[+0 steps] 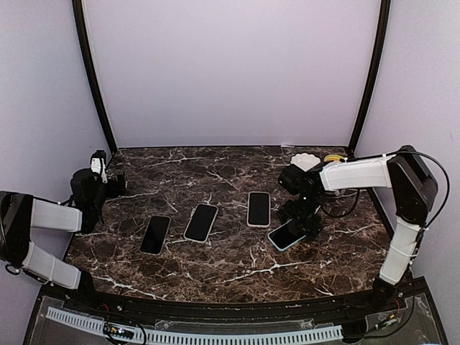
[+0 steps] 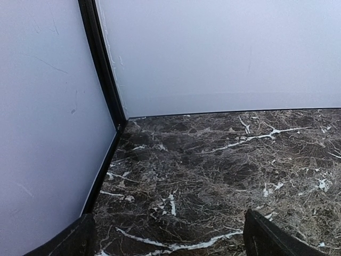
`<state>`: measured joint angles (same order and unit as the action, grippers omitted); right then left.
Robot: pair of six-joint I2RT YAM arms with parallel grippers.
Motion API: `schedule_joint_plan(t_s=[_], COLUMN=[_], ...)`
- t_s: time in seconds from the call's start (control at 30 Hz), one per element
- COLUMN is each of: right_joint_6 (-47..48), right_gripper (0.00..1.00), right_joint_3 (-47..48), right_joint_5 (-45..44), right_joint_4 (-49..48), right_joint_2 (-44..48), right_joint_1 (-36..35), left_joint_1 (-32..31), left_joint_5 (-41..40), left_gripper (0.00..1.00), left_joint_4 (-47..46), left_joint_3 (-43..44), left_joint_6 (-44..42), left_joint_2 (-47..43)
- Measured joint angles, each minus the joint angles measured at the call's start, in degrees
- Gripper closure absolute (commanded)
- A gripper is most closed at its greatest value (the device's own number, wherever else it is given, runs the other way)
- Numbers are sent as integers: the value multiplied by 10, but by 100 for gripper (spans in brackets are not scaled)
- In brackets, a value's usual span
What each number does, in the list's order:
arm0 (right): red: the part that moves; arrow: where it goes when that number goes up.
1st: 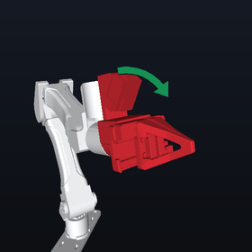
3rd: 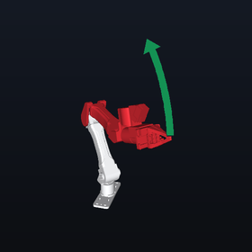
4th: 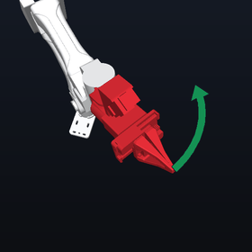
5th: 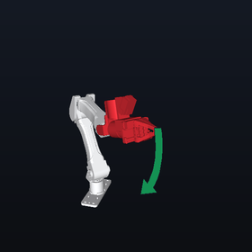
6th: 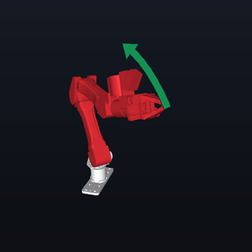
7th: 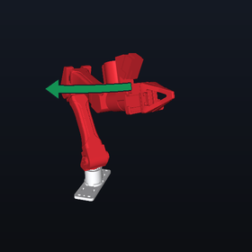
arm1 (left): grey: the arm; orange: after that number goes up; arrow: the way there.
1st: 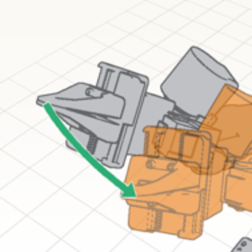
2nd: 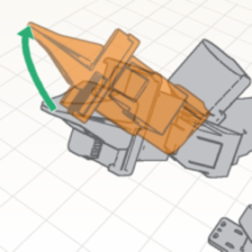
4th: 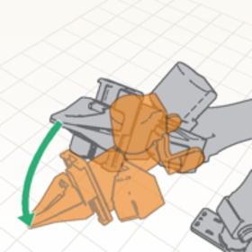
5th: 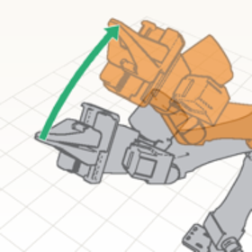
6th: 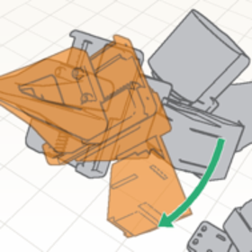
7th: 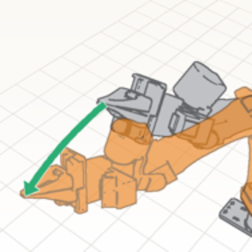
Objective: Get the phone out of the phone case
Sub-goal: Pick up the phone with the phone case at the center of the board.
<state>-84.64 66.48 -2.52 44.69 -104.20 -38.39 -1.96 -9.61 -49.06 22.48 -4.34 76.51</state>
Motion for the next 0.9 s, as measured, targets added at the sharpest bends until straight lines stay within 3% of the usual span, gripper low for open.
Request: schedule_joint_plan(t_s=[0.2,0.4,0.67,0.73,0.9], right_joint_6=[7,5,27,41,93], right_gripper=[2,16,45,59,66], right_joint_3=[13,26,62,62,63], right_joint_5=[2,-2,-11,-14,-26], right_joint_4=[10,27,61,59,43], right_joint_2=[-13,-24,-46,-46,-43], right_joint_1=[0,0,0,0,-3], left_joint_1=[-2,-2,-3,-3,-3], left_joint_5=[2,8,12,13,32], left_gripper=[2,2,5,5,5], left_joint_4=[1,1,17,21,56], left_joint_3=[0,0,7,11,31], left_joint_6=[-1,-4,-5,-1,32], left_joint_2=[0,0,1,1,1])
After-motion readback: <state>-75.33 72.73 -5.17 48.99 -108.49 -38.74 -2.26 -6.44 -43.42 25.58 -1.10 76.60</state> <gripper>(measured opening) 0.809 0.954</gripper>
